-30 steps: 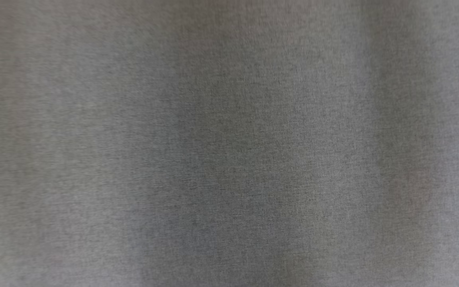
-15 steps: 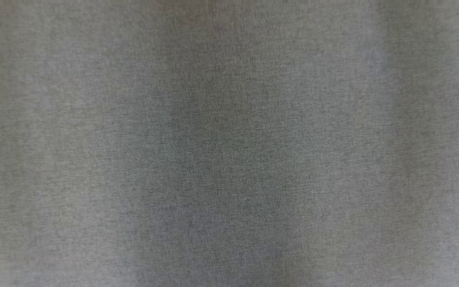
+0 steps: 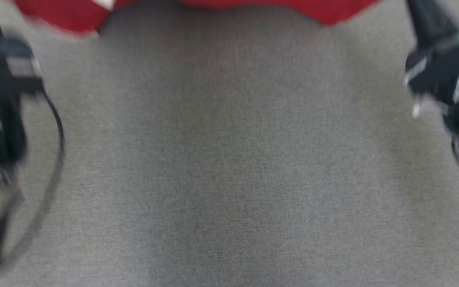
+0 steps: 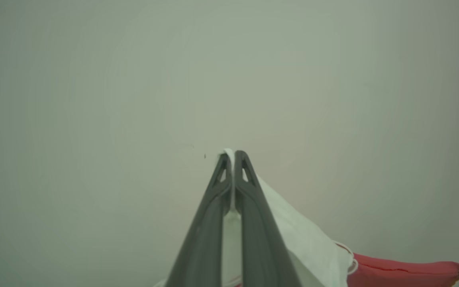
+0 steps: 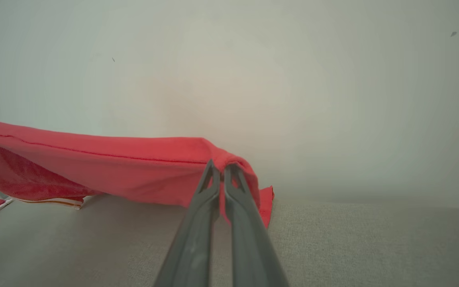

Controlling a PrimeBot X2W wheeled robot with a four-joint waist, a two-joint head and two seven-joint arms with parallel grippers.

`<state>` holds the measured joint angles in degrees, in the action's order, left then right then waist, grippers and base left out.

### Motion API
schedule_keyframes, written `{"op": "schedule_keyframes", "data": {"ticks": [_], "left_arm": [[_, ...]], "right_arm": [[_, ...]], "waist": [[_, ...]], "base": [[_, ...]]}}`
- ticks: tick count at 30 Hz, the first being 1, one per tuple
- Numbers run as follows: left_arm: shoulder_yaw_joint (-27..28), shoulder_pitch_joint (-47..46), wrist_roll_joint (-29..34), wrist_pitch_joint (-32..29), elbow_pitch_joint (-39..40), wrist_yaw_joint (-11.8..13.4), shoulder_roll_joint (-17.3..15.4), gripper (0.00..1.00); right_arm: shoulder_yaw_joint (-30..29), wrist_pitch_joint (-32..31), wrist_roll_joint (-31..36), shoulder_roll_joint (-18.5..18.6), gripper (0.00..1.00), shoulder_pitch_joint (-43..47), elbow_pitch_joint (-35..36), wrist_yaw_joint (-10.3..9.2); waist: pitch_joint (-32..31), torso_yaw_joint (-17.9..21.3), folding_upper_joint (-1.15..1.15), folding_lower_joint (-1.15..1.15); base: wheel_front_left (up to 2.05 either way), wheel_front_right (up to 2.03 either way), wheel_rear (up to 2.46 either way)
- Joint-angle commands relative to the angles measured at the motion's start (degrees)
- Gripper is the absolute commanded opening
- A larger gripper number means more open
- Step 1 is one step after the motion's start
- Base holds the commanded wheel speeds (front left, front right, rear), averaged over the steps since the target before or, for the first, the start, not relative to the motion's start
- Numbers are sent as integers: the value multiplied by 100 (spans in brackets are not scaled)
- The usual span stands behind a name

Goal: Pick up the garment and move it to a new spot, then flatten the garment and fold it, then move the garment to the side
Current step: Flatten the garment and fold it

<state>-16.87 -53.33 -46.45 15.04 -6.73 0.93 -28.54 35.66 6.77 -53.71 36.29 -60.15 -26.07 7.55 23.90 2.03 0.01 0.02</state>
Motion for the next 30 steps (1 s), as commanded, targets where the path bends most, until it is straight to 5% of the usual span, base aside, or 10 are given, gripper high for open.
{"op": "schedule_keyframes", "data": {"ticks": [1,8,14,22,30], "left_arm": [[138,456,-27,19,271,82,46,0],[402,2827,-47,20,1283,348,383,0],[752,4521,47,20,1482,462,1134,0],[884,6043,361,20,1047,85,2009,0],[1100,6952,581,20,592,-133,2389,0]], "right_arm": [[-53,5,-97,83,0,340,138,-13],[-493,168,-390,167,0,2184,714,-13],[-852,186,-387,-4,0,3555,886,-13],[-1455,154,-268,-322,0,4985,809,-13],[-2036,-99,-50,-655,0,6188,902,-13]], "waist": [[-456,-79,-1,-2],[-846,-154,-1,-2],[-1144,-156,-1,-2],[-1598,-290,-1,-2],[-1873,-377,-1,-2]], "base": [[0,0,0],[0,0,0],[0,0,0],[0,0,0],[0,0,0]]}}
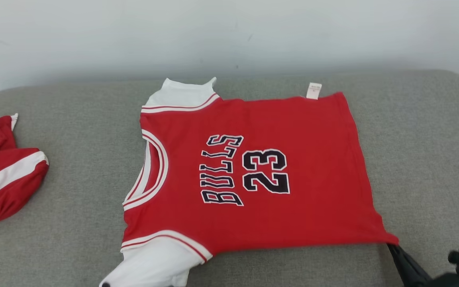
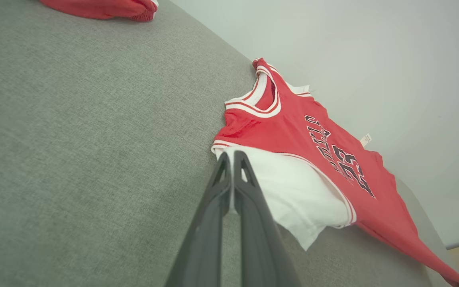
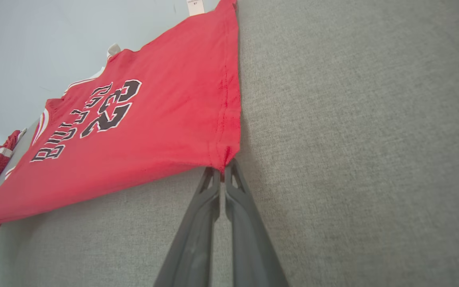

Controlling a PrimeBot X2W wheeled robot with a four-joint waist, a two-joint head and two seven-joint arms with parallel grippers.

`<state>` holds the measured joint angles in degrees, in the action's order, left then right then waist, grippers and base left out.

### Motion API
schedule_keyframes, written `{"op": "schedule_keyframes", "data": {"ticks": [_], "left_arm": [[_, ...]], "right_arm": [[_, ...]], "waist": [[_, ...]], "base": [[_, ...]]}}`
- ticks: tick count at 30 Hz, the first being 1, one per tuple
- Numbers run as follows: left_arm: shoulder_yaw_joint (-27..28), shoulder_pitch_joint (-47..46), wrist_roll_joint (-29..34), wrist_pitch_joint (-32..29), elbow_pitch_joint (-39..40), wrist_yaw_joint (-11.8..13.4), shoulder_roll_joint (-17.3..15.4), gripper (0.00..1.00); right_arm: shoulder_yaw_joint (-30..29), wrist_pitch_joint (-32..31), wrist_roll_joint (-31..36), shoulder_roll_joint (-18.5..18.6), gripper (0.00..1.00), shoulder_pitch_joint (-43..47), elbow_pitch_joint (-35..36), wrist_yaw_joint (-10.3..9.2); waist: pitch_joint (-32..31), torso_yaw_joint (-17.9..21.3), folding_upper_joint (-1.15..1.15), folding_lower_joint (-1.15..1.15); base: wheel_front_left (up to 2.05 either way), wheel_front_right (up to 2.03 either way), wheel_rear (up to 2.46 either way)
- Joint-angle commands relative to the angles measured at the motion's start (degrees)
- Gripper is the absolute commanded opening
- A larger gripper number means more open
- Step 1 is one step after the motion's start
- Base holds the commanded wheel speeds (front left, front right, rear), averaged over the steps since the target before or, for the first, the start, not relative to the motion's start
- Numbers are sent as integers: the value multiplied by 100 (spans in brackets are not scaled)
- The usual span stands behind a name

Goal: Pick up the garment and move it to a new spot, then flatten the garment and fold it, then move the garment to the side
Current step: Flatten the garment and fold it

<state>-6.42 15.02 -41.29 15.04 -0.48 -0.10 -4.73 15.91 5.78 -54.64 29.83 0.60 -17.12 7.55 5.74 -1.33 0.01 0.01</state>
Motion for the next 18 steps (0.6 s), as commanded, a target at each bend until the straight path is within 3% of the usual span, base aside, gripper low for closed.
{"op": "schedule_keyframes", "data": {"ticks": [1,11,18], "left_arm": [[55,118,66,20,-33,-30,8,0],[54,-81,459,20,-316,-331,44,0],[-8,-959,798,-80,-409,-424,-312,0]], "right_arm": [[-62,0,44,-9,0,113,8,-13],[-479,-415,147,-459,0,474,471,-13],[-538,-874,342,-500,0,27,781,-13]], "waist": [[-58,-41,-1,-1],[-131,93,-1,-1],[-44,231,-1,-1]], "base": [[0,0,0],[0,0,0],[0,0,0]]}}
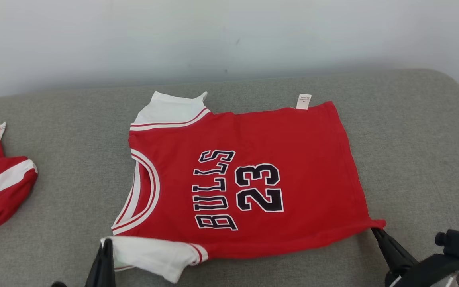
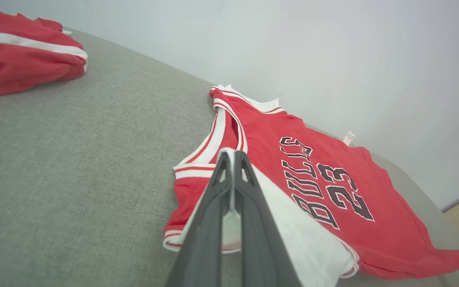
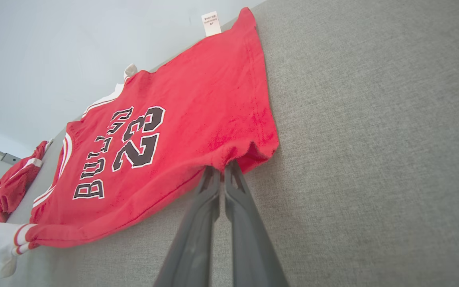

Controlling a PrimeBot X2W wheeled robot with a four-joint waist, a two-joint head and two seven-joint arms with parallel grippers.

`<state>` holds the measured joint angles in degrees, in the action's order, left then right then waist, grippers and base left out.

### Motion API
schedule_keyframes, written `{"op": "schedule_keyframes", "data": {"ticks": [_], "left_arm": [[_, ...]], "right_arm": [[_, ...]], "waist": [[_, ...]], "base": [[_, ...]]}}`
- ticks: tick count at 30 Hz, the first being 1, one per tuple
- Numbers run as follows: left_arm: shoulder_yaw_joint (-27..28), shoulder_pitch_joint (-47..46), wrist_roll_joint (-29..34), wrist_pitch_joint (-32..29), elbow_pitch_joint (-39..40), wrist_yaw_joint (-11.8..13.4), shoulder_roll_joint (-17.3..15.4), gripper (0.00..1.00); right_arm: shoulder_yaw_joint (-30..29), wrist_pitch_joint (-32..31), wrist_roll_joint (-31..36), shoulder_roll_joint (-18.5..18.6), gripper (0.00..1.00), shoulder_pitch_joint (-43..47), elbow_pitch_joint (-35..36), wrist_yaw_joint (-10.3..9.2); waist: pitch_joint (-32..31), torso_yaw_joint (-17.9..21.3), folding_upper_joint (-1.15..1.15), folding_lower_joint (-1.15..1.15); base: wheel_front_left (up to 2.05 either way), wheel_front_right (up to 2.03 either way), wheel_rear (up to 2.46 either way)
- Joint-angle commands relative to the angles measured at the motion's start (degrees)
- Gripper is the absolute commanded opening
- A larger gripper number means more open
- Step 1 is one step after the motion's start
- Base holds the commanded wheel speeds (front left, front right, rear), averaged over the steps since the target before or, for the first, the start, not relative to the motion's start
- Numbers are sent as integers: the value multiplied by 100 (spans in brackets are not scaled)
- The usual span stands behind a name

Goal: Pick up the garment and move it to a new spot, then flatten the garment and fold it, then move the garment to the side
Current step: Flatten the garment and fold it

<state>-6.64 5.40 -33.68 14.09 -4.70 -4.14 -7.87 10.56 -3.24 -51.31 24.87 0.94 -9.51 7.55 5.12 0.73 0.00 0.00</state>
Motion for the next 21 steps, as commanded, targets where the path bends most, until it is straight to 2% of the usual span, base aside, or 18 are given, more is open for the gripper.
{"op": "schedule_keyframes", "data": {"ticks": [1,9,21], "left_arm": [[11,-140,61,-18,-3,-37,-45,0],[-148,-1458,150,-406,-592,-148,-377,0],[-457,-3099,225,-255,-2343,-288,-531,0]], "right_arm": [[27,-68,36,-6,0,-102,19,-13],[233,-518,304,-153,0,-1237,-568,-13],[649,-269,661,-345,0,-2779,-2018,-13]], "waist": [[30,50,0,0],[193,188,0,0],[614,142,0,0]], "base": [[0,0,0],[0,0,0],[0,0,0]]}}
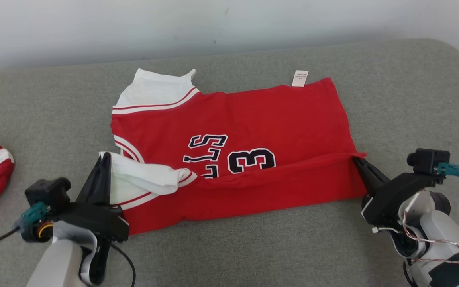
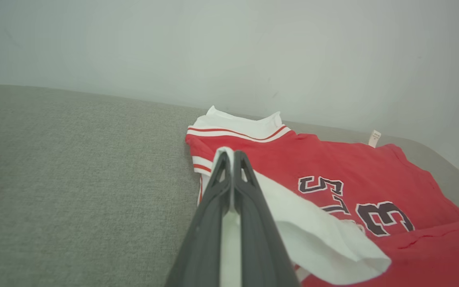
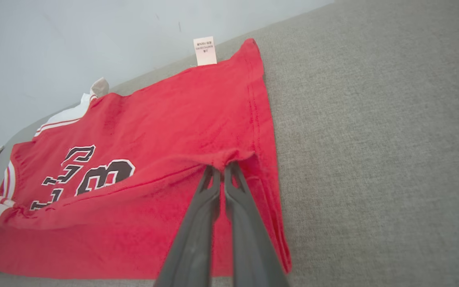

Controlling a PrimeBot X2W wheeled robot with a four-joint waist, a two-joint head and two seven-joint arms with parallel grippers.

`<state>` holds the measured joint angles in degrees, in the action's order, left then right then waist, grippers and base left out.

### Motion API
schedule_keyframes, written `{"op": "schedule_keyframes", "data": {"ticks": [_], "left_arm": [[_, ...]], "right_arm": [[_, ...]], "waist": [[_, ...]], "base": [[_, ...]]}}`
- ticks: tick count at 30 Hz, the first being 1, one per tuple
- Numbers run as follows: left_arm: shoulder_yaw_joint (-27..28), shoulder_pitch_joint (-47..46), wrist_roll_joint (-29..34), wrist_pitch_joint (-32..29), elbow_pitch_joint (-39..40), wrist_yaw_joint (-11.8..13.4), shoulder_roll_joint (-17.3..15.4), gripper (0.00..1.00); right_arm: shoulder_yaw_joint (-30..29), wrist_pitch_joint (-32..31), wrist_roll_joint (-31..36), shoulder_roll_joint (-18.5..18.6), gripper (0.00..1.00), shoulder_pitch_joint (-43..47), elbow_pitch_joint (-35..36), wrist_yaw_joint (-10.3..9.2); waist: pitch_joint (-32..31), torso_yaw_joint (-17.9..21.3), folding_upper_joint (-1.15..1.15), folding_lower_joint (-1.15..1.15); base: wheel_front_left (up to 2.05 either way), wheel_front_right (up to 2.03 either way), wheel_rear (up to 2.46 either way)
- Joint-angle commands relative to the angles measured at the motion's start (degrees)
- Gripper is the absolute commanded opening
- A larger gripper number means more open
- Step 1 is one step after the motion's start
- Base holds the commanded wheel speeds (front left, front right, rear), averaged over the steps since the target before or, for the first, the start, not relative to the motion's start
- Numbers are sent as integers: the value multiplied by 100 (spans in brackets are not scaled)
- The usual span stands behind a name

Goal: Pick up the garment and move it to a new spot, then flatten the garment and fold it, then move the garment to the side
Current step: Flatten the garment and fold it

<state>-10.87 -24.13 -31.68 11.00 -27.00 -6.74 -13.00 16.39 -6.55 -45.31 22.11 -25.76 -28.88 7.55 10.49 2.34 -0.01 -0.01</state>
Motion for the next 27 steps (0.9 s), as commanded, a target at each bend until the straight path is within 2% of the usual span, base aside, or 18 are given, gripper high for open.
{"op": "schedule_keyframes", "data": {"ticks": [1,7,8,9,10,11,16,20,27], "left_arm": [[-91,-247,24,68,-261,-36,-2,0],[-358,-644,-5,214,-833,-79,21,0],[-397,-689,-17,237,-929,-83,16,0],[-433,-734,-8,286,-1013,-84,8,21],[-460,-763,-1,312,-1092,-69,5,47],[-475,-776,-13,336,-1144,-69,5,100],[-414,-568,-241,418,-1177,-72,-66,100],[-83,-141,-215,419,-695,-70,-96,100],[301,961,49,422,8,-67,129,100]], "right_arm": [[115,106,94,-79,0,-193,-178,-13],[375,322,86,-139,1,-494,-586,-13],[430,388,120,-129,27,-539,-646,-13],[496,458,181,-105,53,-575,-693,-13],[535,552,177,-97,85,-587,-733,-13],[565,625,157,-90,100,-586,-778,-13],[696,997,150,39,100,-438,-821,-13],[775,1278,196,165,100,-137,-762,-13],[747,1626,467,226,100,341,-761,-13]], "waist": [[95,-24,1,1],[133,-26,1,1],[127,-28,1,1],[117,-33,1,1],[94,-37,1,1],[70,-40,1,1],[-74,-72,1,1],[-136,-115,1,1],[-122,-197,1,1]], "base": [[0,0,0],[0,0,0],[0,0,0],[0,0,0],[0,0,0],[0,0,0],[0,0,0],[0,0,0],[0,0,0]]}}
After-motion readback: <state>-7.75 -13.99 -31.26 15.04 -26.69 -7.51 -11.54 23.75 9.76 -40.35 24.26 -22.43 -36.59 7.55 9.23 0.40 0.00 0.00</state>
